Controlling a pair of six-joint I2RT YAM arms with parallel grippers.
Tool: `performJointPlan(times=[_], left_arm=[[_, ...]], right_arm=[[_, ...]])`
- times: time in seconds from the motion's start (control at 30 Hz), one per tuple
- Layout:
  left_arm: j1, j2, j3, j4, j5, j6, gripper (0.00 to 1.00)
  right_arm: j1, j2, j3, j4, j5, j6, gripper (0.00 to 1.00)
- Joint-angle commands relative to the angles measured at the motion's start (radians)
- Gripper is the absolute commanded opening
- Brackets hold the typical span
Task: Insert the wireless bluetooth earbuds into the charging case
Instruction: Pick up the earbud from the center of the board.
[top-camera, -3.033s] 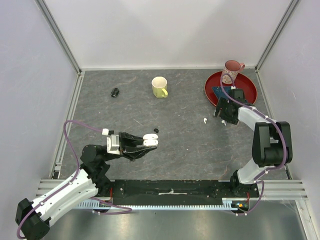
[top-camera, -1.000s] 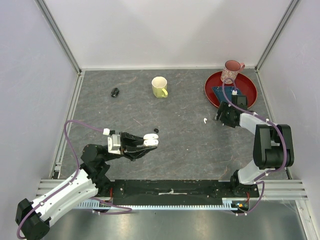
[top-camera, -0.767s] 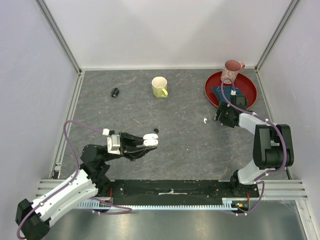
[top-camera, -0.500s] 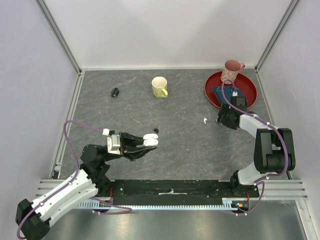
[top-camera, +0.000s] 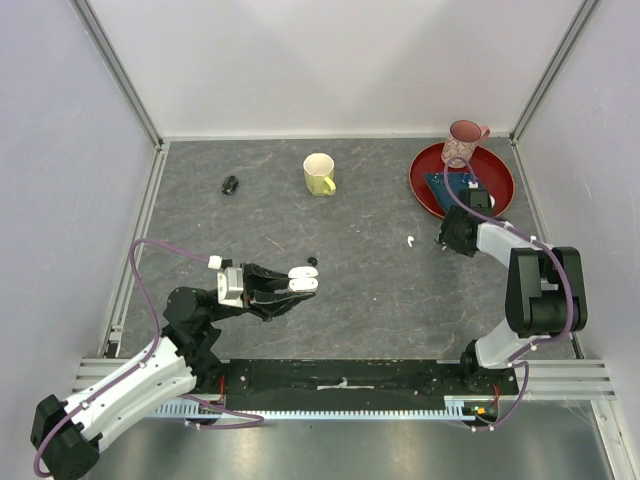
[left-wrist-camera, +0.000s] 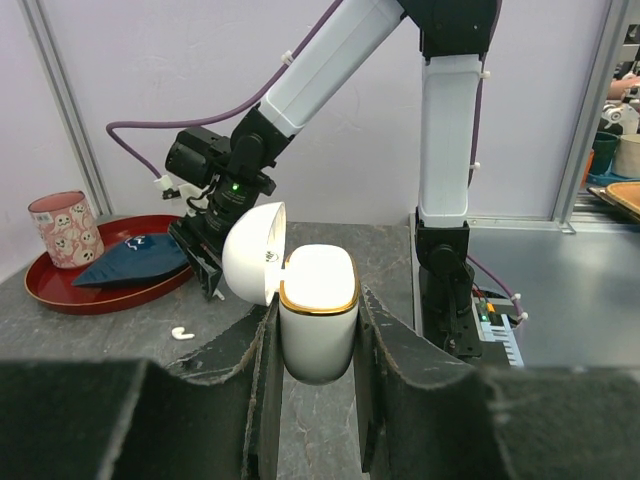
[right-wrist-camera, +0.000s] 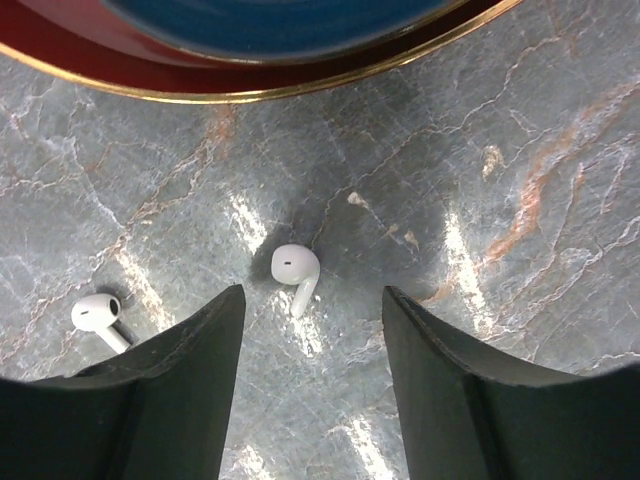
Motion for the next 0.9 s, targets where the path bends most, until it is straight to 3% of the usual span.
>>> performJointPlan(times=[0.0, 0.87], left_arm=[[-0.002, 0.007, 0.01, 0.044, -0.014, 0.013, 0.02], [-0.002, 0.014, 0.001, 0.05, -0.025, 0.013, 0.02]], right_arm=[[0.027, 0.024, 0.054, 0.008, 0.047, 0.018, 0.64], [0.061, 0.088, 0.084, -0.018, 0.128, 0.013, 0.48]])
